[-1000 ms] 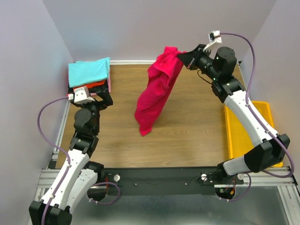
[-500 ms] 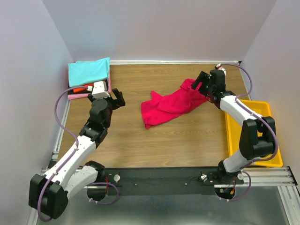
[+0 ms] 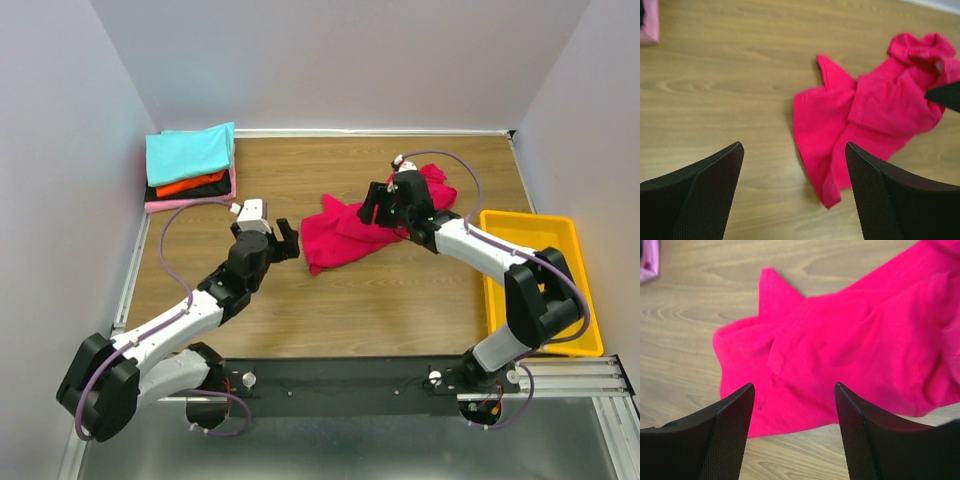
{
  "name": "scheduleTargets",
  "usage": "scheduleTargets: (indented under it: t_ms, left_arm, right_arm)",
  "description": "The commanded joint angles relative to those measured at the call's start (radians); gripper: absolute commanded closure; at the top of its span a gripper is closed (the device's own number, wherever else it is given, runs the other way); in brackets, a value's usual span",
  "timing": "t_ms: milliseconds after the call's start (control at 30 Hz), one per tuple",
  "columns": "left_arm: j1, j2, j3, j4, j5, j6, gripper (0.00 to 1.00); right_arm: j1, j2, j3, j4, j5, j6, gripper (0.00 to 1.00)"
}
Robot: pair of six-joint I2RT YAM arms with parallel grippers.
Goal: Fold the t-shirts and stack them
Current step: Flatten the tshirt out
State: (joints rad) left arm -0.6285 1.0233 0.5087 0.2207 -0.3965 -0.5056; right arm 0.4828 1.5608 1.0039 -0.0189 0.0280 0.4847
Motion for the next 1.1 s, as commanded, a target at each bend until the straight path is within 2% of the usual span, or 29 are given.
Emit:
scheduleTargets:
  t_ms: [0, 167, 400, 600, 700, 800, 900, 1000, 1033, 1067]
  left_arm:
    - [-0.052, 0.011, -0.068, 0.084, 0.067, -0.1, 0.13]
    - [-0.115, 0.066, -0.118, 0.155, 0.157, -0.139, 0.17]
    - [-0.138, 0.15, -0.116, 0.177, 0.159, -0.148, 0.25]
    - [-0.142, 0.225, -0.09, 0.189, 0.134, -0.143, 0.26]
    - [-0.143, 0.251, -0.075, 0.204, 0.122, -0.134, 0.34]
    - [-0.143, 0.282, -0.055, 0.216, 0.127, -0.123, 0.37]
    - [-0.143, 0.313, -0.041, 0.232, 0.137, -0.111, 0.46]
    - [-0.145, 0.343, -0.033, 0.239, 0.143, -0.102, 0.62]
    - [-0.145, 0.356, -0.03, 0.243, 0.148, -0.097, 0.72]
    - [-0.145, 0.362, -0.026, 0.243, 0.151, -0.096, 0.77]
  right_arm:
    - [0.014, 0.062, 0.015, 0.011, -0.022, -0.006, 0.29]
    - [0.016, 0.09, 0.019, 0.011, -0.022, -0.001, 0.3]
    - [0.016, 0.102, 0.016, 0.011, -0.054, 0.002, 0.3]
    - [0.016, 0.119, 0.018, 0.039, -0.068, 0.002, 0.3]
    - [0.016, 0.123, 0.016, 0.045, -0.071, 0.003, 0.3]
    - [0.017, 0.136, 0.019, 0.048, -0.08, 0.003, 0.3]
    - [0.02, 0.143, 0.027, 0.048, -0.088, 0.002, 0.3]
    - [0.037, 0.159, 0.041, 0.048, -0.082, -0.009, 0.31]
    - [0.042, 0.175, 0.053, 0.048, -0.082, -0.018, 0.31]
    - [0.051, 0.183, 0.059, 0.047, -0.082, -0.02, 0.31]
